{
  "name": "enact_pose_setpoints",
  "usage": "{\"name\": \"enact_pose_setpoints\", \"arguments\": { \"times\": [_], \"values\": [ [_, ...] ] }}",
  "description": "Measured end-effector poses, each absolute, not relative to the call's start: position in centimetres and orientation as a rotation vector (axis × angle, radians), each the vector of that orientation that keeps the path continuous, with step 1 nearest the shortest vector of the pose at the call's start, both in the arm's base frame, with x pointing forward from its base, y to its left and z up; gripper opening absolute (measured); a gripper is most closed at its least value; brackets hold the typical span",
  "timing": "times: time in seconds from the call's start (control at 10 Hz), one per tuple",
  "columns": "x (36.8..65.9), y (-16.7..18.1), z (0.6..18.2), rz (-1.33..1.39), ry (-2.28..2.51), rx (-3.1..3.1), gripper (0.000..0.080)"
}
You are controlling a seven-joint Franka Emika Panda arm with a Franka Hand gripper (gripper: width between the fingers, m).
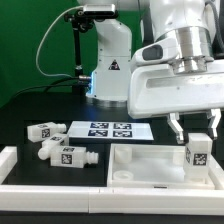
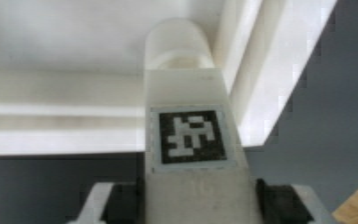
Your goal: Assemble one leg
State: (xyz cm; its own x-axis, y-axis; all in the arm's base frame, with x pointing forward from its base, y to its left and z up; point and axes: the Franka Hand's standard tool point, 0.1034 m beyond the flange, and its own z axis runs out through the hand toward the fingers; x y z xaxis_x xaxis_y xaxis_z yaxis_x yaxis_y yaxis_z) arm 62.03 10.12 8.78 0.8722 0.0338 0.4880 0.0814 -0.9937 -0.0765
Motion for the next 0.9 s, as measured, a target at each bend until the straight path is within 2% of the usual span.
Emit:
{"name": "enact_pose_setpoints", "arguments": {
  "times": [0.4,0.5,0.6,0.7,0.8,0.9],
  "values": [
    [62.7,10.1,8.7,-0.881,-0.093,-2.925,0.0288],
    [62.6,10.2,8.5,-0.845,-0.096,-2.933,0.0353],
    [62.7,10.2,8.6,-0.846,-0.095,-2.932,0.0492],
    [62.8,10.5,8.2,-0.714,-0.068,-2.951,0.0492],
    [63.8,10.8,8.6,-0.573,-0.048,-2.965,0.0611],
    [64.4,10.6,8.6,-0.46,-0.05,-2.979,0.0642]
  ]
}}
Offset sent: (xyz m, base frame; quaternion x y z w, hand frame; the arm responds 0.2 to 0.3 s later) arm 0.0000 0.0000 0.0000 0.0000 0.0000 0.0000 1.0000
